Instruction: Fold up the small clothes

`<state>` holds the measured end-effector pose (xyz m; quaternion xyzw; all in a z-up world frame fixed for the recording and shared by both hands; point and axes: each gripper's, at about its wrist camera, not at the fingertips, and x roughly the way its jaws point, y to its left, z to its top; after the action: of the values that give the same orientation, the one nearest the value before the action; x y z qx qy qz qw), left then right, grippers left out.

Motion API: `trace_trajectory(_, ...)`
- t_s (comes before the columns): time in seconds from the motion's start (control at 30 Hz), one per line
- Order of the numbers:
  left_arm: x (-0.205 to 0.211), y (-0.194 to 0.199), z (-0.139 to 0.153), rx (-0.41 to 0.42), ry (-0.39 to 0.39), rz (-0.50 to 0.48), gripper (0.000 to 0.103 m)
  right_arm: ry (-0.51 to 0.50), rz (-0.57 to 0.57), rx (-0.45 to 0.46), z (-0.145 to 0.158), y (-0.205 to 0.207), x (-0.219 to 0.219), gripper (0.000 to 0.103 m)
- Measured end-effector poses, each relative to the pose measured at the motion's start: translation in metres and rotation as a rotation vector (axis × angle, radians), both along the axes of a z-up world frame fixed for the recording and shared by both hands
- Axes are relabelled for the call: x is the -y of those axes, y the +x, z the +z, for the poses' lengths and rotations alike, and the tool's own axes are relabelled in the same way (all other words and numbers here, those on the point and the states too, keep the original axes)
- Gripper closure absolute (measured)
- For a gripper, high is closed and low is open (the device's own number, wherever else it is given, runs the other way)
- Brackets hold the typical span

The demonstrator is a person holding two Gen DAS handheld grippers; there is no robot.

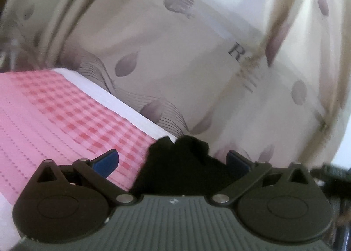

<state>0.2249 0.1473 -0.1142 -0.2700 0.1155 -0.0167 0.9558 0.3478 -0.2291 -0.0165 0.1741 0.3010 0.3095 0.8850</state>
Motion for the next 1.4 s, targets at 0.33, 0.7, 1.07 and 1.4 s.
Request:
trace_trajectory(0.33,-0.023,-0.002,0.002,-0.056,-0.003,0.167,0.001,-0.097,0.198,-0.006,-0.01,0.026,-0.142,0.05)
trace_trajectory(0.7,-0.066,0.0,-0.011,-0.173,-0.153,0.356,0.001,0.017,0.254,-0.242,-0.044,0.09,-0.201,0.05)
trace_trajectory(1.07,-0.048,0.002,-0.003,-0.122,-0.156,0.091,0.001,0.21,0.073,0.027,-0.029,-0.086,-0.039,0.048)
trace_trajectory(1.4,0.003,0.011,-0.007,-0.211,0.038,-0.18,0.01,-0.333,-0.322,0.046,-0.037,-0.134,0.118,0.065)
